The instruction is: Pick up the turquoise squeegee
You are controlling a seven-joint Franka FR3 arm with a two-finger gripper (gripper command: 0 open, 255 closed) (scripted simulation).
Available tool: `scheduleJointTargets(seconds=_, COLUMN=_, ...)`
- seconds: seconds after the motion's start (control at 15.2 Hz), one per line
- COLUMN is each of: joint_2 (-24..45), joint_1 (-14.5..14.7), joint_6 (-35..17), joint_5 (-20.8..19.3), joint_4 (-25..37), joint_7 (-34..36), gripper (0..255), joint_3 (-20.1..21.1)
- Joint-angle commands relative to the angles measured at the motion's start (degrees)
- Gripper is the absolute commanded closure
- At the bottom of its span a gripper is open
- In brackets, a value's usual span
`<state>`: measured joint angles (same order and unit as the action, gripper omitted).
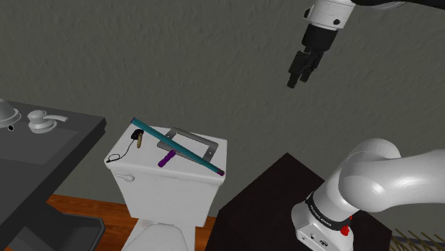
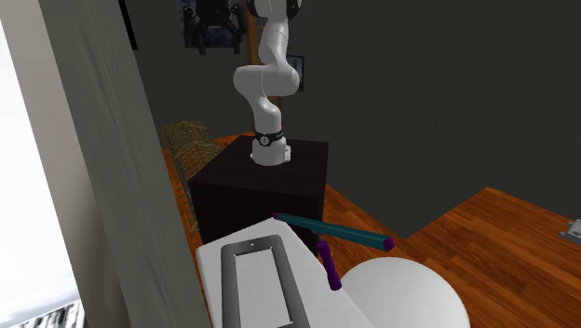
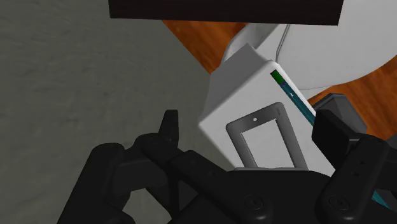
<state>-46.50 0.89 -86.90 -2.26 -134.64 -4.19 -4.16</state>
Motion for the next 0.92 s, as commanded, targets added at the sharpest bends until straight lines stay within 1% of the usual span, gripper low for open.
scheduleJointTargets(seconds=0.0, joint_2=0.0, joint_1=0.0, joint_6=0.0, joint_5=0.0, joint_4=0.0, joint_7=0.0, gripper=0, joint_3=0.0)
scheduleJointTargets(seconds=0.46, joint_2=5.8, joint_1=3.1, joint_6=-12.3, joint_5=0.2, joint_4=-3.9, joint_7=5.3, gripper=0, joint_3=8.4)
scheduleJointTargets(seconds=0.86, joint_2=13.9, joint_1=4.7, joint_6=-22.5, joint_5=-1.8, joint_4=-4.4, joint_7=10.8, gripper=0, joint_3=15.7)
